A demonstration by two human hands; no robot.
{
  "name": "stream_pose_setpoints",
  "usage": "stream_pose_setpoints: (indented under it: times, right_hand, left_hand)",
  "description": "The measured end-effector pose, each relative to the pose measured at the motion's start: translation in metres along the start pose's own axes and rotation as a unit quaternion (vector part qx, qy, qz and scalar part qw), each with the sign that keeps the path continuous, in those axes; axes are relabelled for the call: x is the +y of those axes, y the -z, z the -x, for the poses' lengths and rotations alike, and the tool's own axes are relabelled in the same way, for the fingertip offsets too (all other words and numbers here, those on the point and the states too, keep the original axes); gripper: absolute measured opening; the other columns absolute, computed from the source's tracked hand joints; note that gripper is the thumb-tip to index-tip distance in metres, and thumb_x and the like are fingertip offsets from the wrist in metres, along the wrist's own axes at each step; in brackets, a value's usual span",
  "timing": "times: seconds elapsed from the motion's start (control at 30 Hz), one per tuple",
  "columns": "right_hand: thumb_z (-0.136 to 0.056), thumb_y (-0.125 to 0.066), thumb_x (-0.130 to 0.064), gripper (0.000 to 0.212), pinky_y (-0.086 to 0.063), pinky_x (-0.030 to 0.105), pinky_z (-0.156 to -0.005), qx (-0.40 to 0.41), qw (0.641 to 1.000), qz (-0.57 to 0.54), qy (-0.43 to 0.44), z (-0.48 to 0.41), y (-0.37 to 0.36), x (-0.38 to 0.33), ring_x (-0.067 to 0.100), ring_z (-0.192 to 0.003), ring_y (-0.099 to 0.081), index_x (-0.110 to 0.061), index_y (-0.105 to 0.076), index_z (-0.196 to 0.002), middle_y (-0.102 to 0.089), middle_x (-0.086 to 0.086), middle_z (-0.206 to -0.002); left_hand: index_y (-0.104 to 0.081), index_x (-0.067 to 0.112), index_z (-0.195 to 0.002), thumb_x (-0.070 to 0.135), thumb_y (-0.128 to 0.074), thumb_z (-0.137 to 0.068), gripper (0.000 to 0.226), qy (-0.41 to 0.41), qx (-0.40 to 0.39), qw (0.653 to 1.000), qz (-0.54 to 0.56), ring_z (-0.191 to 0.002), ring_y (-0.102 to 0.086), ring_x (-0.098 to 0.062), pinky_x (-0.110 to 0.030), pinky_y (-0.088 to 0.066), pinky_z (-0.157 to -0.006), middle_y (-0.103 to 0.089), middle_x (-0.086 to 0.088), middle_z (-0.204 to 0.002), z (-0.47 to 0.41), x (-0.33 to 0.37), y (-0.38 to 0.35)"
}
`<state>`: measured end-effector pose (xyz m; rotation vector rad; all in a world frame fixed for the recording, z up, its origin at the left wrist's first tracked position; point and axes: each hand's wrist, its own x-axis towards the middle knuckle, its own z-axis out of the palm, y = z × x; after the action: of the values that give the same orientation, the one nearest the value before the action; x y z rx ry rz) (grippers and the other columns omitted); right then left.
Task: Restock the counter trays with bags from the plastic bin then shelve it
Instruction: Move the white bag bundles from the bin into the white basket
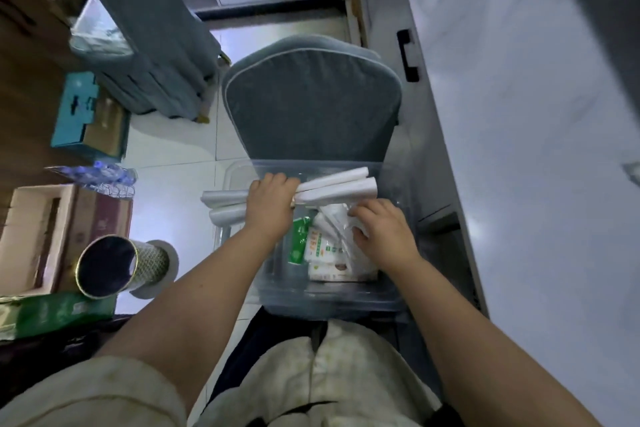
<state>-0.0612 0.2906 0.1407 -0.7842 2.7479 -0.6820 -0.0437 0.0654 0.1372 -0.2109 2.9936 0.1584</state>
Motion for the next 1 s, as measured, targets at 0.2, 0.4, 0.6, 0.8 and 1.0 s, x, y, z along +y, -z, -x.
stream_pose_setpoints:
  times: [0.2, 0.4, 0.6, 0.8, 1.0]
  right_hand:
    - [-0.074, -0.071, -0.016, 0.029, -0.048, 0.044, -0.082, 0.062, 0.997, 0.033, -0.013, 0.014, 0.031, -0.015, 0.031, -0.101, -0.057, -0.018, -0.067, -0.103, -0.067, 0.003, -0.107]
    - [-0.078, -0.069, -0.023, 0.027, -0.047, 0.043, -0.081, 0.115, 0.986, 0.069, -0.097, 0.047, 0.027, -0.050, 0.033, -0.098, -0.056, -0.015, -0.069, -0.104, -0.067, 0.005, -0.100]
    - [-0.073, -0.071, -0.014, 0.029, -0.049, 0.044, -0.080, 0.169, 0.962, 0.085, -0.195, 0.103, 0.003, -0.118, 0.035, -0.098, -0.057, -0.013, -0.071, -0.103, -0.069, 0.007, -0.103]
    - [-0.074, -0.073, -0.025, 0.030, -0.047, 0.043, -0.083, 0.223, 0.919, 0.080, -0.315, 0.192, -0.014, -0.172, 0.031, -0.101, -0.057, -0.018, -0.070, -0.103, -0.067, 0.002, -0.106]
    - [-0.079, -0.067, -0.040, 0.040, -0.041, 0.041, -0.093, 0.236, 0.858, 0.082, -0.450, 0.322, -0.029, -0.218, 0.025, -0.112, -0.048, -0.026, -0.064, -0.117, -0.061, -0.002, -0.118]
  left_hand:
    - [-0.061, 0.025, -0.111, 0.019, -0.067, -0.076, 0.036, -0.018, 0.057, 0.997, 0.055, -0.100, -0.049, -0.029, -0.037, -0.033, -0.077, -0.059, -0.003, -0.104, 0.012, 0.017, 0.037]
    - [-0.061, 0.028, -0.096, 0.016, -0.063, -0.068, 0.030, -0.086, 0.095, 0.987, 0.101, -0.088, -0.048, -0.027, -0.033, -0.029, -0.068, -0.058, 0.000, -0.092, 0.021, 0.017, 0.058]
    - [-0.058, 0.026, -0.080, 0.017, -0.058, -0.067, 0.016, -0.189, 0.092, 0.968, 0.140, -0.074, -0.039, -0.021, -0.031, -0.027, -0.062, -0.047, 0.007, -0.076, 0.054, 0.000, 0.074]
    - [-0.061, 0.026, -0.081, 0.019, -0.060, -0.071, 0.012, -0.330, 0.034, 0.930, 0.156, -0.082, -0.046, -0.025, -0.033, -0.032, -0.066, -0.054, 0.004, -0.080, 0.109, 0.022, 0.081]
    - [-0.063, 0.020, -0.085, 0.015, -0.058, -0.071, 0.016, -0.478, -0.019, 0.867, 0.141, -0.087, -0.050, -0.034, -0.040, -0.044, -0.068, -0.057, -0.006, -0.087, 0.196, 0.097, 0.079]
